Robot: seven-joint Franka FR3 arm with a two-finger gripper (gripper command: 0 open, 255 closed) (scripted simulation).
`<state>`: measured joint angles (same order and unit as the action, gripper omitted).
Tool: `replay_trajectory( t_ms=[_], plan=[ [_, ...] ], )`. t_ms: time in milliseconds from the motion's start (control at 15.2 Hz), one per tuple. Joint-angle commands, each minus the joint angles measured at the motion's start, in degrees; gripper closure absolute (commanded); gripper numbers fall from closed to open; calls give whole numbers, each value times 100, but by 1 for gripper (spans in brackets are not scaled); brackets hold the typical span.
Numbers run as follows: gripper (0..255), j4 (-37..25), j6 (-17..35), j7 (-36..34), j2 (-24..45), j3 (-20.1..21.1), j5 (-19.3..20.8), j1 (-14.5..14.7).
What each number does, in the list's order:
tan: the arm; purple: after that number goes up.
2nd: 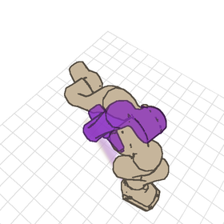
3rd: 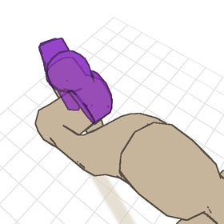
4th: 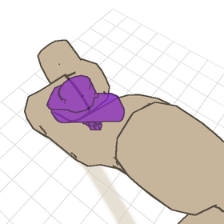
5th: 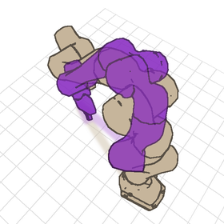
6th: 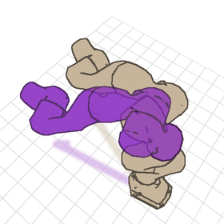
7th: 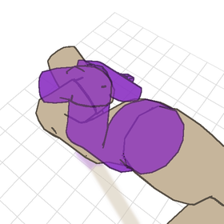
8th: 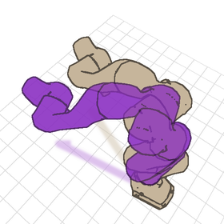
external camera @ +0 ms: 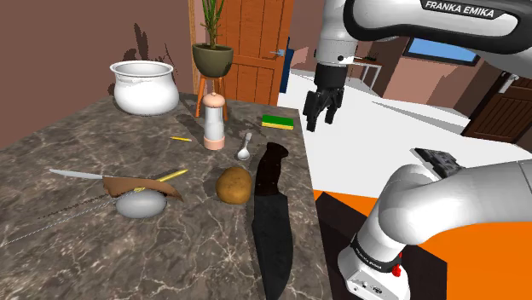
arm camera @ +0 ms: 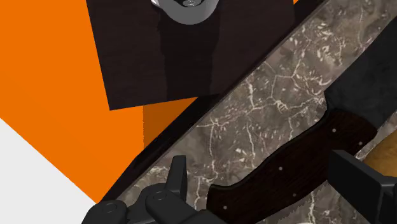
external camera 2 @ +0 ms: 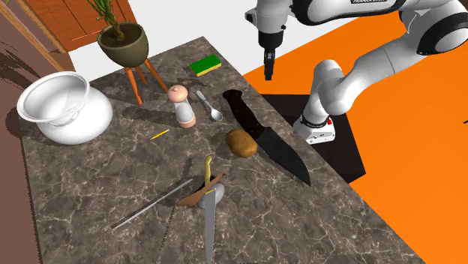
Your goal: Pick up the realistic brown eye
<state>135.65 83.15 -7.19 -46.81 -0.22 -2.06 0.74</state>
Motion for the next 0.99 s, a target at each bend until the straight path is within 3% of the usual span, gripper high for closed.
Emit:
replay_trajectory(
  t_ms=[0,924],
  plan=[
    [0,0,0,0,0,0,0,0],
    [0,-737,1693,-803,1963,1118,-795,543]
  ],
)
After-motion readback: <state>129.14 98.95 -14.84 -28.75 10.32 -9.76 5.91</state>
